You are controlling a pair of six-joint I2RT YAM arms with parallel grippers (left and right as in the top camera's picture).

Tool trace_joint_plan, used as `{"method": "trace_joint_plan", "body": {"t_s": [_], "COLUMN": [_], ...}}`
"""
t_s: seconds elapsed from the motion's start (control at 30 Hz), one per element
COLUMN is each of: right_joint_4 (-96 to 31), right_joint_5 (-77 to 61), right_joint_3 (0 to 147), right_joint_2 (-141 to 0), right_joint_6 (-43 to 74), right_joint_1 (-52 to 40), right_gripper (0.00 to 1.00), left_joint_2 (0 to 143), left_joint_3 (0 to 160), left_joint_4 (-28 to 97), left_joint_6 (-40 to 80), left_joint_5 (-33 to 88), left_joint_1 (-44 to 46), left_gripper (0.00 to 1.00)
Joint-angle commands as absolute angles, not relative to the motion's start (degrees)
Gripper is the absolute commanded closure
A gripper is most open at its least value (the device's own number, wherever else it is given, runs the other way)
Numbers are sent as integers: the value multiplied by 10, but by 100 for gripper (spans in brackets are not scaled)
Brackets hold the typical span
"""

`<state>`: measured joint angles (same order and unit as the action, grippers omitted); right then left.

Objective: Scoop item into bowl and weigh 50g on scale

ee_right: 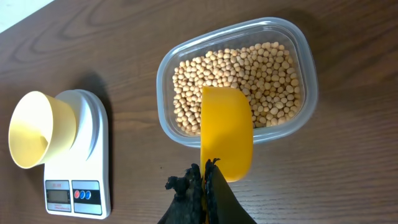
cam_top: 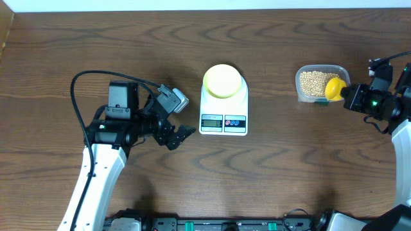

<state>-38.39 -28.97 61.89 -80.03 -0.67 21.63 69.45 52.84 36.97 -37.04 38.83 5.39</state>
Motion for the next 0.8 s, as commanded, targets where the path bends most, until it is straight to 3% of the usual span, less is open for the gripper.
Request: {"method": "trace_joint_plan", "body": {"t_s": [0.0,0.77], "right_joint_4": [-384,-383], "right_joint_5": [-302,-302], "right_joint_3": [625,625], "right_joint_2": [-803,-803], "right_joint_6": [-14,-14], "right_joint_1": [213,213], "right_gripper": [99,99], "left_joint_2": [697,697], "left_joint_3": [535,535], "left_joint_4": [359,329], "left_joint_6": [-390,-387], "left_joint_5": [366,368], "left_joint_1": [51,51], "left_gripper": [2,2]}}
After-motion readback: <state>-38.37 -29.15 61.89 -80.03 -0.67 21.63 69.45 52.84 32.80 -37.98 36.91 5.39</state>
